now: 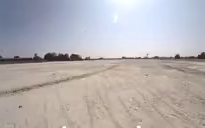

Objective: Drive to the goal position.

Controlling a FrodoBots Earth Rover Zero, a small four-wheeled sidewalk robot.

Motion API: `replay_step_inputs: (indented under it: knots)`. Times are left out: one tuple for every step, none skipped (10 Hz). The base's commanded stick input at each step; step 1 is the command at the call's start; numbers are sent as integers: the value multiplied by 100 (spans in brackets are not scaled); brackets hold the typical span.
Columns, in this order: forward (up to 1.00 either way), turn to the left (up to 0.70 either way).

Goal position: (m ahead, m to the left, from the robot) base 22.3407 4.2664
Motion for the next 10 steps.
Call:
replay_step_inputs:
  knots:
    - [70,0]
    - [70,0]
    - [70,0]
    - [70,0]
    - [70,0]
    - [70,0]
    - [70,-2]
    - [70,-20]
    - [70,-35]
    - [70,-35]
